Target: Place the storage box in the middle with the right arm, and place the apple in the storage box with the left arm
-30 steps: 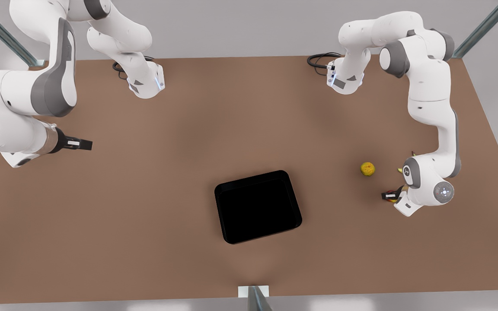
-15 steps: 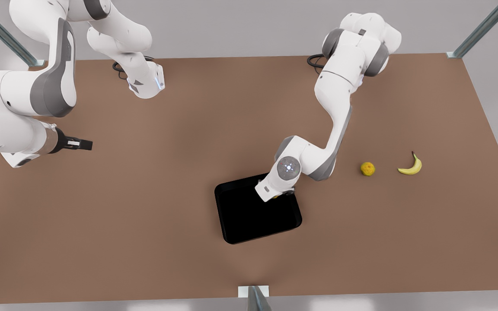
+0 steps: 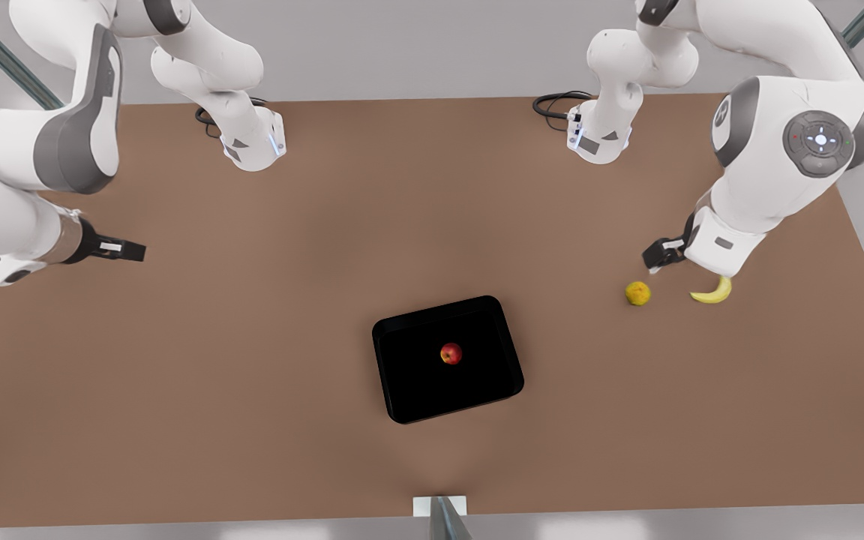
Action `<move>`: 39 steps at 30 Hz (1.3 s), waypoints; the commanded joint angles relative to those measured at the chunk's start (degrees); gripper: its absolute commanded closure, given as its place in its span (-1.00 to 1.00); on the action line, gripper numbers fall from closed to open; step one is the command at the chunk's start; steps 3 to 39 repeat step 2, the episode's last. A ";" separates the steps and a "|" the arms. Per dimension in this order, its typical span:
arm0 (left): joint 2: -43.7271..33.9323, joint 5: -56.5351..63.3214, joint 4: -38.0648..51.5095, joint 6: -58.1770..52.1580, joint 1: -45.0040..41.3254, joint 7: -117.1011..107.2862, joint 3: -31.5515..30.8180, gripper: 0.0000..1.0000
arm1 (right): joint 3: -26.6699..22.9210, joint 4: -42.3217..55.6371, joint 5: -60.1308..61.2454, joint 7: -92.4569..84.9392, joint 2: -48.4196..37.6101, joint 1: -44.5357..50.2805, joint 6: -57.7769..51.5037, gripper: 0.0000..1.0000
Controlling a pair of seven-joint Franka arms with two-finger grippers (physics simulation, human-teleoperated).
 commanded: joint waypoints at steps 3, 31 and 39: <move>-0.61 1.55 -0.84 -6.17 -0.06 16.37 -0.02 -1.00 | -0.04 0.18 -0.08 -0.08 -0.68 0.13 0.26 -1.00; -0.61 1.55 -0.84 -6.17 -0.06 16.37 -0.02 -1.00 | -0.04 0.18 -0.08 -0.08 -0.68 0.13 0.26 -1.00; -0.61 1.55 -0.84 -6.17 -0.06 16.37 -0.02 -1.00 | -0.04 0.18 -0.08 -0.08 -0.68 0.13 0.26 -1.00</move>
